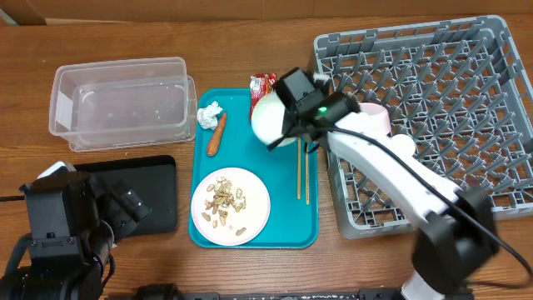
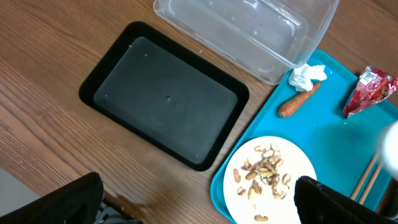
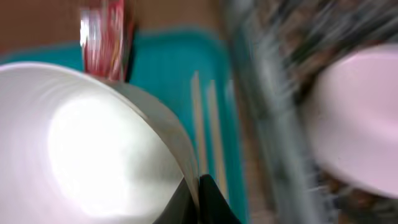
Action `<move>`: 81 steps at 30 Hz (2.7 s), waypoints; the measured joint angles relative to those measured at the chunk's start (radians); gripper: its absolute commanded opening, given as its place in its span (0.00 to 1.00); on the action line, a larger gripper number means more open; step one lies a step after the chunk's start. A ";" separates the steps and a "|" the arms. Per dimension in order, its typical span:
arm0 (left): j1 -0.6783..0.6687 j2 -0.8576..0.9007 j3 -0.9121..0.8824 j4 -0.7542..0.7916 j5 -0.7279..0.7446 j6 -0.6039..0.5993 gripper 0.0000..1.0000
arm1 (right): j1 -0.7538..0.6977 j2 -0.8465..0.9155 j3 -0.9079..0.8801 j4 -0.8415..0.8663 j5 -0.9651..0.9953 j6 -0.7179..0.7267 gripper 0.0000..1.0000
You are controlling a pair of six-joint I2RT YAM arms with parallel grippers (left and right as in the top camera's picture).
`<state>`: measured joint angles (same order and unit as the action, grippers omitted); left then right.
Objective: Sort waste into correct bins and load items into the dishwasher
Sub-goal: 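Carry the white bowl into the dish rack and release it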
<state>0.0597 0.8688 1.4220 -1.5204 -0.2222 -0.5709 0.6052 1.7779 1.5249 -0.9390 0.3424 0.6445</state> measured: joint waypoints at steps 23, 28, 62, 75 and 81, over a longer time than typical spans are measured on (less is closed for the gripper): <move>0.000 0.000 0.000 0.001 0.000 0.000 1.00 | -0.464 0.058 0.019 -0.042 0.898 -0.229 0.04; 0.000 0.000 0.000 0.001 0.000 0.000 1.00 | -0.492 0.065 0.016 -0.013 0.906 -0.233 0.04; 0.000 0.000 0.000 0.001 0.000 0.000 1.00 | -0.591 0.090 -0.135 0.181 0.894 -0.385 0.04; 0.000 0.000 0.000 0.001 0.000 0.000 1.00 | -0.543 0.098 -0.183 0.219 0.992 -0.403 0.04; 0.000 0.000 0.000 0.001 0.000 0.000 1.00 | -0.521 0.105 -0.185 0.267 1.007 -0.482 0.04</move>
<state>0.0597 0.8688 1.4220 -1.5196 -0.2218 -0.5709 0.0837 1.8832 1.3396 -0.6724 1.3499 0.1627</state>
